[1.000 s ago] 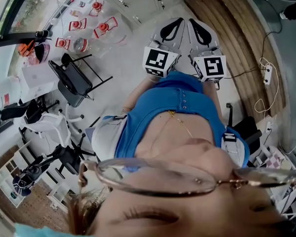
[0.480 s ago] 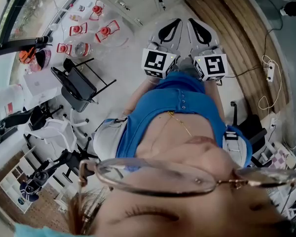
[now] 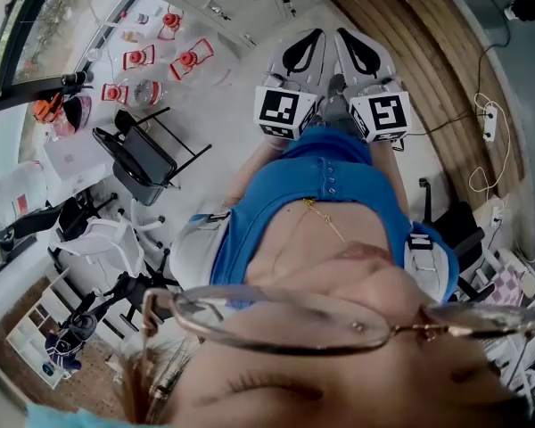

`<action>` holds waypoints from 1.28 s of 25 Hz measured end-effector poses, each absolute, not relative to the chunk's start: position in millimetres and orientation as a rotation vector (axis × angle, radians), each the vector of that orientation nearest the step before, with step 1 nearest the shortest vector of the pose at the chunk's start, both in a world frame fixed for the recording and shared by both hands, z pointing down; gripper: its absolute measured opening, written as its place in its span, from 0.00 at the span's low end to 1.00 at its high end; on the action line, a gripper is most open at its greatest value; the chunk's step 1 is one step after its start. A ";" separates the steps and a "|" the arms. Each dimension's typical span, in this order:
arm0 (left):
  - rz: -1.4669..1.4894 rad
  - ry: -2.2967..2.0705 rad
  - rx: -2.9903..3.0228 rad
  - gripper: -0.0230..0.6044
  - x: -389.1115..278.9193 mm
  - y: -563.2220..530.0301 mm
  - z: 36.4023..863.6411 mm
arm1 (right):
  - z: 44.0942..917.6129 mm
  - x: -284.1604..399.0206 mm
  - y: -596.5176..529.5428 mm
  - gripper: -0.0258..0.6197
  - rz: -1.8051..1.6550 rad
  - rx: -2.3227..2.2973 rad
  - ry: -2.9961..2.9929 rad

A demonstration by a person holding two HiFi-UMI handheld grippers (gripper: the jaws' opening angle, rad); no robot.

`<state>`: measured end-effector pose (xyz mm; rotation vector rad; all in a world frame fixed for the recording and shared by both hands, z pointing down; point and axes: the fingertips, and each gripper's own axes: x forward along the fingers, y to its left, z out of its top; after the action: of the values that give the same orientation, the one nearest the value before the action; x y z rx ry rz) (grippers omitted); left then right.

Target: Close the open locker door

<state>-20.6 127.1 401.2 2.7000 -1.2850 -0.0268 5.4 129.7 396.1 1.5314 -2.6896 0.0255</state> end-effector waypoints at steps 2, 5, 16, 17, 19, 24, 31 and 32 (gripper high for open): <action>-0.025 -1.286 2.698 0.04 -18.9 118.0 402.5 | 396.4 7.6 119.9 0.04 0.023 1.529 -2.692; -0.022 -1.289 2.697 0.04 -16.5 101.5 403.6 | 396.8 9.6 103.4 0.04 0.019 1.523 -2.697; -0.041 -1.328 2.698 0.04 2.0 21.1 390.4 | 383.3 24.8 23.4 0.04 -0.009 1.483 -2.741; -0.044 -1.335 2.694 0.04 3.1 14.3 388.8 | 381.2 25.8 16.3 0.04 -0.014 1.476 -2.745; -0.045 -1.349 2.687 0.04 4.8 1.3 386.2 | 378.2 27.5 3.6 0.04 -0.016 1.463 -2.753; -0.044 -1.380 2.660 0.04 10.2 -27.6 383.0 | 374.2 33.3 -25.5 0.04 -0.008 1.431 -2.771; -0.043 -1.436 2.619 0.04 15.7 -60.4 383.6 | 370.2 41.3 -60.9 0.04 -0.006 1.372 -2.811; -0.043 -1.443 2.615 0.04 16.9 -64.4 383.7 | 370.0 43.1 -65.3 0.04 -0.006 1.365 -2.815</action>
<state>16.9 -64.4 383.7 2.6153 -1.4426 -0.0428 43.1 -65.3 370.0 1.3653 -2.8149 -0.0062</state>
